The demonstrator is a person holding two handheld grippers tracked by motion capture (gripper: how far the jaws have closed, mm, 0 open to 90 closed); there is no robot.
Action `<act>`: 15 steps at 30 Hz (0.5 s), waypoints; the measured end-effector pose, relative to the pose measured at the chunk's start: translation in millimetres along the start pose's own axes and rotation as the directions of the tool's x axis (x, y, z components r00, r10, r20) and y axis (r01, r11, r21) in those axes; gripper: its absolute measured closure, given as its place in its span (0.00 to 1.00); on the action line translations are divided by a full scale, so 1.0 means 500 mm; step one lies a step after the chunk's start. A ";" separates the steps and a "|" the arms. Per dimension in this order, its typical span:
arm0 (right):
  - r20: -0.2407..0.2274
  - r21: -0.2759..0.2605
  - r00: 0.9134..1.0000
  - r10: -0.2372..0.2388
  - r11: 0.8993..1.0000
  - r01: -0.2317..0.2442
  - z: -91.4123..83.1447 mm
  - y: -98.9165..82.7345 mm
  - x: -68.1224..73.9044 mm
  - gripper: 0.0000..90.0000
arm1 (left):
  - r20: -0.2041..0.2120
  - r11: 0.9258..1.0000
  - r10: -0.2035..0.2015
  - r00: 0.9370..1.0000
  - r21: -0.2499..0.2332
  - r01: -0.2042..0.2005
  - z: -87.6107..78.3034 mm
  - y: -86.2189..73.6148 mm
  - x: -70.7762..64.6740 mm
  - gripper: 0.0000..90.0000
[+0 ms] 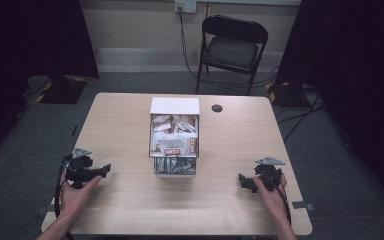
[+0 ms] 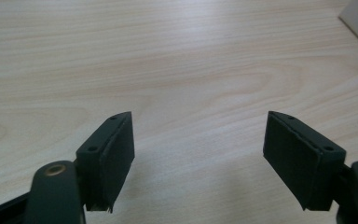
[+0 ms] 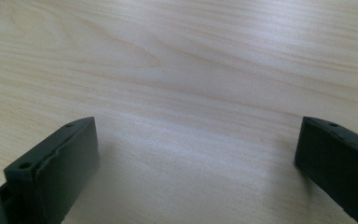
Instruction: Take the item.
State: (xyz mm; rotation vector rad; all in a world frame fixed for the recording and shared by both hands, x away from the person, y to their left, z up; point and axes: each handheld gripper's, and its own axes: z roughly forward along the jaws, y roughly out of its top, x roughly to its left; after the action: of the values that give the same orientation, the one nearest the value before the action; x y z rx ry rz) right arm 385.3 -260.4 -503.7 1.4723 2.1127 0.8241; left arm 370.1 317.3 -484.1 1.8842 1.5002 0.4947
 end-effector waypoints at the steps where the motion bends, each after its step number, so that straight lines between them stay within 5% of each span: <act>1: 0.000 0.000 1.000 0.000 1.000 0.000 0.000 0.000 0.000 0.00 | 0.011 1.000 -0.001 1.000 0.002 0.001 -0.001 0.002 -0.001 0.32; 8: 0.000 0.000 1.000 0.000 1.000 0.000 0.000 0.000 0.000 0.00 | 0.055 0.999 0.032 0.998 -0.002 -0.032 -0.019 0.017 -0.015 0.32; 15: 0.000 0.000 1.000 0.000 1.000 0.000 0.000 0.000 0.000 0.00 | 0.111 1.000 0.018 0.994 -0.018 -0.017 -0.035 0.024 -0.022 0.33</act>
State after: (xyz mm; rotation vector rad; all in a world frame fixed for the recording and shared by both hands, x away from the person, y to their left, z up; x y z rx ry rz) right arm 385.3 -260.4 -503.7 1.4725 2.1128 0.8241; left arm 364.2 310.1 -462.3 1.8819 1.4042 0.4022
